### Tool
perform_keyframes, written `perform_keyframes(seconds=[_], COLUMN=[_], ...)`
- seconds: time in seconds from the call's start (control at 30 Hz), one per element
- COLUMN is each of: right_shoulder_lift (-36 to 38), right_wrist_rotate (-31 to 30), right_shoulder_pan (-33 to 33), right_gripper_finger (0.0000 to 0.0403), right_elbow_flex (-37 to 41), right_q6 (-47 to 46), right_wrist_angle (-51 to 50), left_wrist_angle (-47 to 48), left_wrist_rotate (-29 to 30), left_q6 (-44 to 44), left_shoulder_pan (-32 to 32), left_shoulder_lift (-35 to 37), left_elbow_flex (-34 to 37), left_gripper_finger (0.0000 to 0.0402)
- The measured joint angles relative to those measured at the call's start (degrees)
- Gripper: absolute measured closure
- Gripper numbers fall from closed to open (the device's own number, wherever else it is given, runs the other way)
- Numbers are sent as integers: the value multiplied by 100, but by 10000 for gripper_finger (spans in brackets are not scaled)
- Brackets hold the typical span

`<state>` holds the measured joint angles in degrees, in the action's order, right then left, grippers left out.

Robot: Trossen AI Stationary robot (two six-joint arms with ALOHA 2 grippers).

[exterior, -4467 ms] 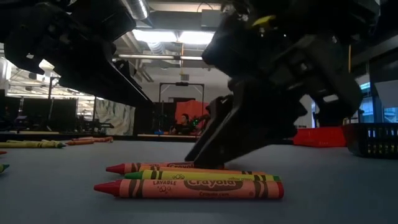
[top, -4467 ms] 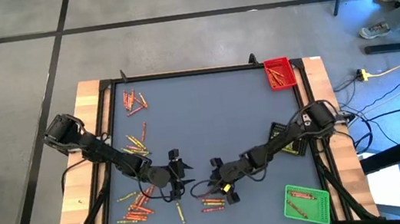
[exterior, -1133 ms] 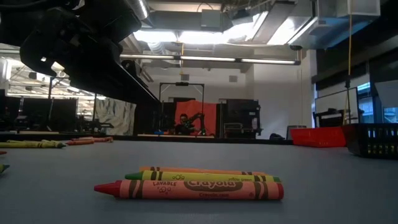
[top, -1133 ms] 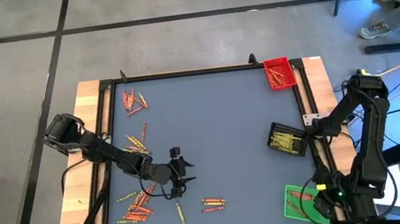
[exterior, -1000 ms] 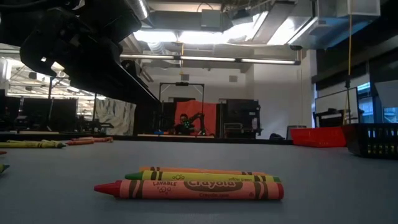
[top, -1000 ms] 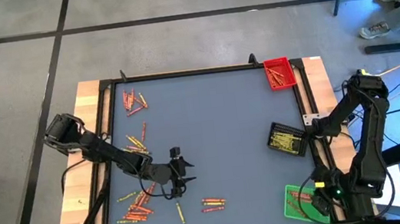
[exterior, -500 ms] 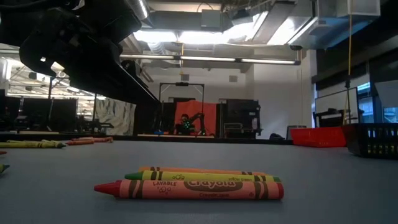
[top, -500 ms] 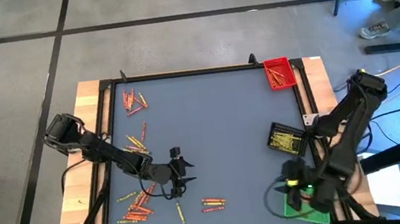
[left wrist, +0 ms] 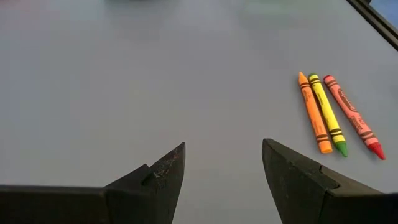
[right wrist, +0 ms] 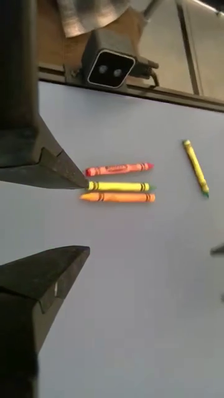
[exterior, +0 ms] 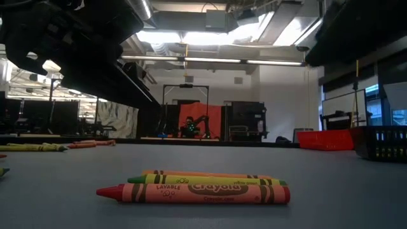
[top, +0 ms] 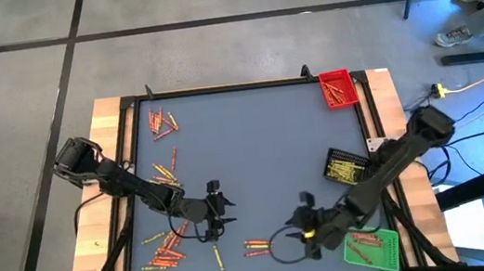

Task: Sort crayons
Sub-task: Put the orange crayon into the red basket

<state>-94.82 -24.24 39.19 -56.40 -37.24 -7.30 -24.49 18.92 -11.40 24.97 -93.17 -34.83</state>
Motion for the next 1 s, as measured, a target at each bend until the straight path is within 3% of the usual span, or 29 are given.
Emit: perform_keyframes(seconds=[0.2,0.63,1.0], right_shoulder_lift=[-752,-1749,-2011], right_wrist_rotate=[317,198,526], right_shoulder_pan=[-273,-561,-585], right_gripper_finger=[246,246,246], right_elbow_flex=[0,0,-5], right_q6=[618,1447,1513], right_wrist_angle=[1097,2665,2859], left_wrist_angle=[-12,-88,-107], left_wrist_rotate=[2,11,11], left_q6=[0,0,-2], left_shoulder_pan=[0,0,0], left_shoulder_lift=[0,0,0], left_elbow_flex=[2,4,4], left_gripper_finger=[205,205,205])
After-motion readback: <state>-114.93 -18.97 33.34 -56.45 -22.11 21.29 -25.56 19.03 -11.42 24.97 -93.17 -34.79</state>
